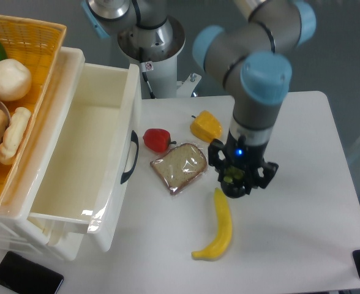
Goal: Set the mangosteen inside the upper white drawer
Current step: 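Grasp the dark purple mangosteen beside the bread slice, then lift the mangosteen and carry it over the open white drawer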
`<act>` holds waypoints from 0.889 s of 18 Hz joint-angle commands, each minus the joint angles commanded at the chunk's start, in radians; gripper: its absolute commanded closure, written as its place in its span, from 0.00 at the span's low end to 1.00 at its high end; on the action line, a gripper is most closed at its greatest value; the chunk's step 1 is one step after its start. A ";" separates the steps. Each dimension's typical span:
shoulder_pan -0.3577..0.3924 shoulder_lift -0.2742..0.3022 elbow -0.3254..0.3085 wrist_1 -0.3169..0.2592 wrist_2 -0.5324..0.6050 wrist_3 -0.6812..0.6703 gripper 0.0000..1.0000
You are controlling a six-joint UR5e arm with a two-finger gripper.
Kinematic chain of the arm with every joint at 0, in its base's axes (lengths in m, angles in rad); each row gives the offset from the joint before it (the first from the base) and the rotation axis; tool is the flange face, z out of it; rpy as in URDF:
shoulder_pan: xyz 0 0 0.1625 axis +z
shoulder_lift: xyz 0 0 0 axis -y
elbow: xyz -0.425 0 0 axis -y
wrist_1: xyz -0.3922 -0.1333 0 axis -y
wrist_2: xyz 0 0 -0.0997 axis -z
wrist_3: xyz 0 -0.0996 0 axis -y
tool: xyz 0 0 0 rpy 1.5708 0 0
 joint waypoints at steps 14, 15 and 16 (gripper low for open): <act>-0.242 0.217 -0.113 -0.092 -0.091 -0.002 0.78; -0.245 0.212 -0.127 -0.089 -0.091 0.003 0.78; -0.249 0.203 -0.133 -0.089 -0.091 0.017 0.78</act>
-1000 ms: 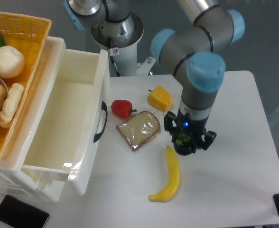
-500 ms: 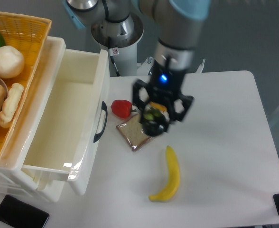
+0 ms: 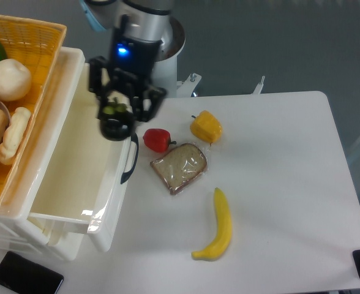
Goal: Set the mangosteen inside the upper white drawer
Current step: 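Lift the mangosteen and carry it over the open white drawer, then lower the mangosteen into the drawer and open the gripper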
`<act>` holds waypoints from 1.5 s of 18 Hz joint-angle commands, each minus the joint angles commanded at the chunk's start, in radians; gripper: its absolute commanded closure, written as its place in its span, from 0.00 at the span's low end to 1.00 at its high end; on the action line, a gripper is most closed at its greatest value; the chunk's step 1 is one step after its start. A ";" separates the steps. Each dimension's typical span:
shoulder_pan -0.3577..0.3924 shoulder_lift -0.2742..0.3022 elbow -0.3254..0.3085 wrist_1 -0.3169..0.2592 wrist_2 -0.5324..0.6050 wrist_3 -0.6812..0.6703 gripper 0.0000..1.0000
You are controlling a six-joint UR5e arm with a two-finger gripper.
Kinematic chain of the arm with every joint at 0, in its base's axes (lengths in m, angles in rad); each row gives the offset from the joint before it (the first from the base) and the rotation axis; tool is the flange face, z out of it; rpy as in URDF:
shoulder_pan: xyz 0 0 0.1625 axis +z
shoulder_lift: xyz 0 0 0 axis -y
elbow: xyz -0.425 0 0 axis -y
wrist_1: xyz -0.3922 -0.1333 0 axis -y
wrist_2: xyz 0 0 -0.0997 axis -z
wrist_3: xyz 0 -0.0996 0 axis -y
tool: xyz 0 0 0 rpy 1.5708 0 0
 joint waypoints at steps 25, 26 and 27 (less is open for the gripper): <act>-0.087 -0.123 -0.023 -0.090 0.100 0.292 0.64; -0.087 -0.121 -0.023 -0.091 0.100 0.292 0.59; -0.087 -0.121 -0.023 -0.091 0.100 0.292 0.51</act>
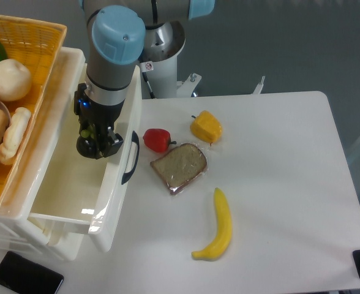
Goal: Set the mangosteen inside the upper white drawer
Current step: 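Lower the mangosteen into the drawer and open the gripper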
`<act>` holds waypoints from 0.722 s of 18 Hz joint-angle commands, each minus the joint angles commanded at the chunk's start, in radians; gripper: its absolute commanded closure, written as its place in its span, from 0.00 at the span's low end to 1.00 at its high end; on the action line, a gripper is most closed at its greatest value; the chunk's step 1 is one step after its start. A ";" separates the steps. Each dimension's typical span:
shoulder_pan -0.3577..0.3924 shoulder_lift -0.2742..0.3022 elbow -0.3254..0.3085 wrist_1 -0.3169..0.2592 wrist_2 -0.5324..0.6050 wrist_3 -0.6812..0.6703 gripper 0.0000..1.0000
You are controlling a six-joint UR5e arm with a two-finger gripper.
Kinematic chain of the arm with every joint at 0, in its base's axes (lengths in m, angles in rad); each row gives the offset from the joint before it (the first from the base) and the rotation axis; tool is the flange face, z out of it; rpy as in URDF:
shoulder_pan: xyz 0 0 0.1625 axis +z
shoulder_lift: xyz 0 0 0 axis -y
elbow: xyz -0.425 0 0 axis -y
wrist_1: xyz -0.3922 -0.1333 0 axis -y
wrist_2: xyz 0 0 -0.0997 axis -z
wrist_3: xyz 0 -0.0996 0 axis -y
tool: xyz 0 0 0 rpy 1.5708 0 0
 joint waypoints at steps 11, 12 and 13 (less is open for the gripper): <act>-0.009 0.008 0.029 0.011 -0.024 0.045 0.00; -0.009 0.008 0.032 0.011 -0.031 0.046 0.00; -0.008 0.008 0.035 0.011 -0.035 0.045 0.00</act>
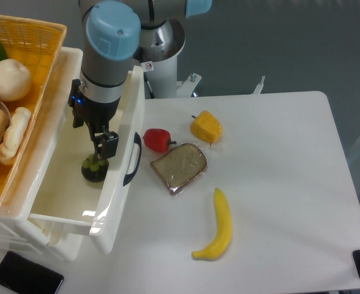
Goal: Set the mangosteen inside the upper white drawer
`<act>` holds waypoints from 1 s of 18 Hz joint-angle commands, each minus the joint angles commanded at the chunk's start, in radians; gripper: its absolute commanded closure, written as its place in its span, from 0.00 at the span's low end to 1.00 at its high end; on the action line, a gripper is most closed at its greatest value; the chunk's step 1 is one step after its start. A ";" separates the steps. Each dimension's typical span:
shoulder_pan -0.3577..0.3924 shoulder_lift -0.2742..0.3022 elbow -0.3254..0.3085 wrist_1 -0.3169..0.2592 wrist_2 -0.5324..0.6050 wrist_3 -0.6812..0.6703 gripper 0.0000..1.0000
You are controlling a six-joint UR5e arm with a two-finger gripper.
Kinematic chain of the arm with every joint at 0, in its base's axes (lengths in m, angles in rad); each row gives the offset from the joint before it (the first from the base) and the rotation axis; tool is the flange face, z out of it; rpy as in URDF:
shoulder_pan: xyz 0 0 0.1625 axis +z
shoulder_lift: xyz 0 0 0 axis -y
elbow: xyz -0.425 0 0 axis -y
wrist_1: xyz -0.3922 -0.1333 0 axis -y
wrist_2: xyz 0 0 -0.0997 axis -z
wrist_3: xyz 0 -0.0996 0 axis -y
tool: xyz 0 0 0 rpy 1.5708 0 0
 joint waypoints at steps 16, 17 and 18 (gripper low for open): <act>0.316 0.003 0.048 0.037 -0.005 -0.081 0.00; 0.331 -0.006 0.048 0.060 -0.005 -0.081 0.00; 0.344 -0.030 0.046 0.096 -0.002 -0.087 0.00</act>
